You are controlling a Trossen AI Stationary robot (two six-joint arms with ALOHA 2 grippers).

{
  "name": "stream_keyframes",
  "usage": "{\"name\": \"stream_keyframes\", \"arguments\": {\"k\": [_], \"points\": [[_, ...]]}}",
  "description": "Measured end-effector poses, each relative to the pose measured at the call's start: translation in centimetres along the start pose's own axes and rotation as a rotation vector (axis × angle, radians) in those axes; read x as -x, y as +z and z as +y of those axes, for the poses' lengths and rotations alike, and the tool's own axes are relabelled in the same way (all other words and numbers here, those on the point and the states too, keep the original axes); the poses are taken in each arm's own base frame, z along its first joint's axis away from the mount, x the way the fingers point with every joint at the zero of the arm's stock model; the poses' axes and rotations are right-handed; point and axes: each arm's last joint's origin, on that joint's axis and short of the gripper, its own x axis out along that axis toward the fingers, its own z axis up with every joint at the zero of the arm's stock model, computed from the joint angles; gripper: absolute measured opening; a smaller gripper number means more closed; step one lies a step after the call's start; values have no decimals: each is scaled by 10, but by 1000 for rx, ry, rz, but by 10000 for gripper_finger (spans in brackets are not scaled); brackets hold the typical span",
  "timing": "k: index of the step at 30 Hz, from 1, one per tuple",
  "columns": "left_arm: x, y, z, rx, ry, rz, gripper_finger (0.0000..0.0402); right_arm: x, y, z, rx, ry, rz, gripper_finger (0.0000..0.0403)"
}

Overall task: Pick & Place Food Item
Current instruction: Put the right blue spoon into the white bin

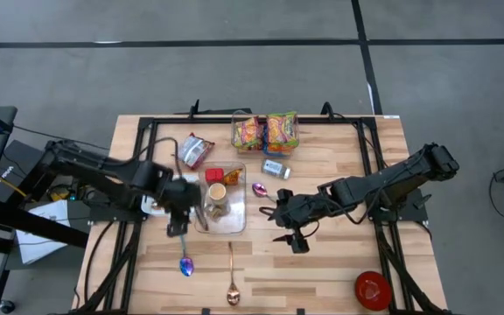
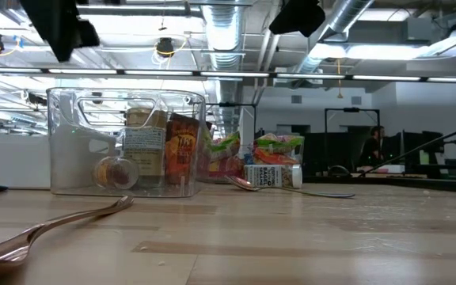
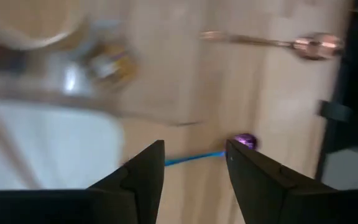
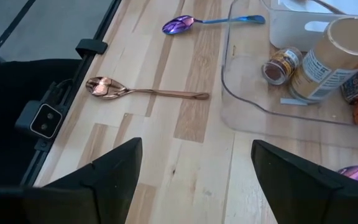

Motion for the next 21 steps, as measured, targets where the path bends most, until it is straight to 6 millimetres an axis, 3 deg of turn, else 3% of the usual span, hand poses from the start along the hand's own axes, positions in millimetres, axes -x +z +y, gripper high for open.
{"name": "stream_keyframes", "arguments": {"k": [7,12,17,21], "points": [[1,-17,-64,-265,-175,-147,168,0,-1,6,13,14,2,295],[5,-47,-99,-422,-138,-241,161,0,-1,6,4,14,5,295],[2,-73,-120,-406,-89,-290,159,0,-1,6,3,14,5,295],[-18,-87,-136,-385,-57,-246,159,0,-1,6,3,14,5,295]]}}
